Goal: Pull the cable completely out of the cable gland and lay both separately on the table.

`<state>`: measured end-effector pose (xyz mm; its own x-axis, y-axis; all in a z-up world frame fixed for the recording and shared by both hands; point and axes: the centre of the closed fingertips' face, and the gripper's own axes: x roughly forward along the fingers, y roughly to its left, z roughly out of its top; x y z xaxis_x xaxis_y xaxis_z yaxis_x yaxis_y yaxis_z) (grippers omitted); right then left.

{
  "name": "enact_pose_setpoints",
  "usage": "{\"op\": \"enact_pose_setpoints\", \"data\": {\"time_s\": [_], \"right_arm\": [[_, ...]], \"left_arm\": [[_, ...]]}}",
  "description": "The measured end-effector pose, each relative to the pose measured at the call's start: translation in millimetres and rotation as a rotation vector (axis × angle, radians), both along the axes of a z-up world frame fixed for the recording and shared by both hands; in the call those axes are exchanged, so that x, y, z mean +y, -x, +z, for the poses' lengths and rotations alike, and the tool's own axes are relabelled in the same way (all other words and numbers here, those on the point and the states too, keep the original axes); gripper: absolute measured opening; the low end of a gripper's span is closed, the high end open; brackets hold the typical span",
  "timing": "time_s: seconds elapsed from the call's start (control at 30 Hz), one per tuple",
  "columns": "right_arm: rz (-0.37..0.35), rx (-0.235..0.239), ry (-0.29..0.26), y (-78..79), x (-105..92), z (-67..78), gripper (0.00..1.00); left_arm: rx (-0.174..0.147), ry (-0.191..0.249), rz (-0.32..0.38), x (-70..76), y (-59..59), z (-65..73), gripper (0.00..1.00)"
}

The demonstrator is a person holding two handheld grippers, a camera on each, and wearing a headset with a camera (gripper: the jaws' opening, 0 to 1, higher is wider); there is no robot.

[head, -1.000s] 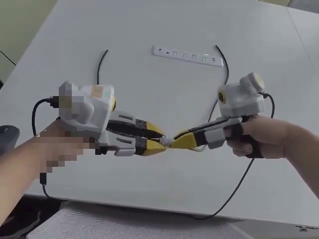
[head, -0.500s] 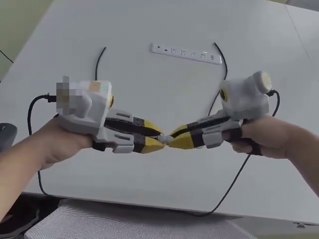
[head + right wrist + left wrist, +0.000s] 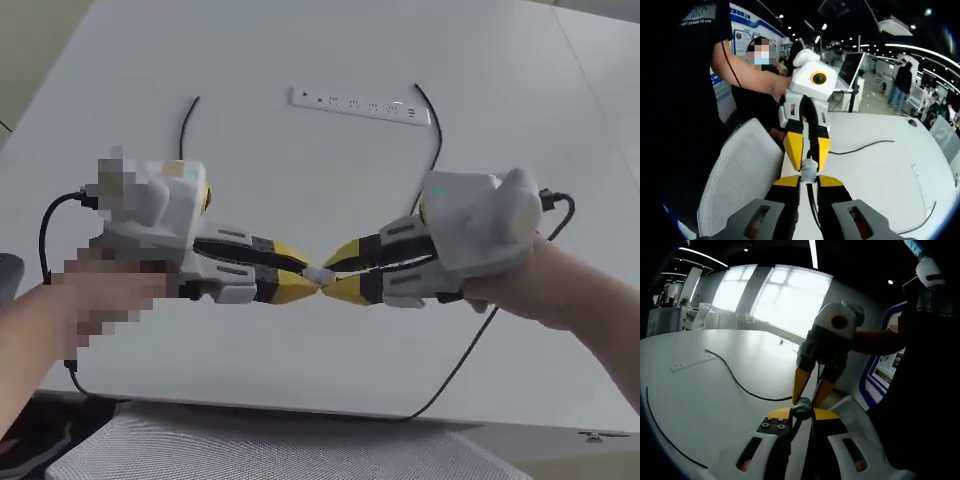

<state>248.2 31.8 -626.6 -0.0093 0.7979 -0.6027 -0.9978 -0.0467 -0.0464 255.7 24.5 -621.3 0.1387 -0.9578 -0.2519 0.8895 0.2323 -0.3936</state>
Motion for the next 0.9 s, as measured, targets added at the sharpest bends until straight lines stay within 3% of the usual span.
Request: {"op": "enact_pose_setpoints", "data": {"time_s": [0.07, 0.27, 0.53, 0.9], "right_arm": [[-0.003, -0.052, 0.016, 1.9, -1.0, -1.5, 0.07], [-0.016, -0.079, 0.031, 5.4, -0.1, -7.7, 0.08], [-0.014, -0.085, 0.033, 4.0, -0.5, -4.0, 0.08], [-0.068, -0.039, 0.03, 2.7, -0.5, -1.9, 0.1]], "left_arm": [[0.0, -0.006, -0.003, -1.1, 1.9, -0.9, 0.15], [0.007, -0.02, -0.002, -1.1, 5.9, -6.1, 0.15], [-0.006, -0.019, -0.005, -1.0, 6.6, -3.4, 0.15], [-0.033, -0.012, -0.01, -2.2, 6.2, -0.8, 0.15]]}}
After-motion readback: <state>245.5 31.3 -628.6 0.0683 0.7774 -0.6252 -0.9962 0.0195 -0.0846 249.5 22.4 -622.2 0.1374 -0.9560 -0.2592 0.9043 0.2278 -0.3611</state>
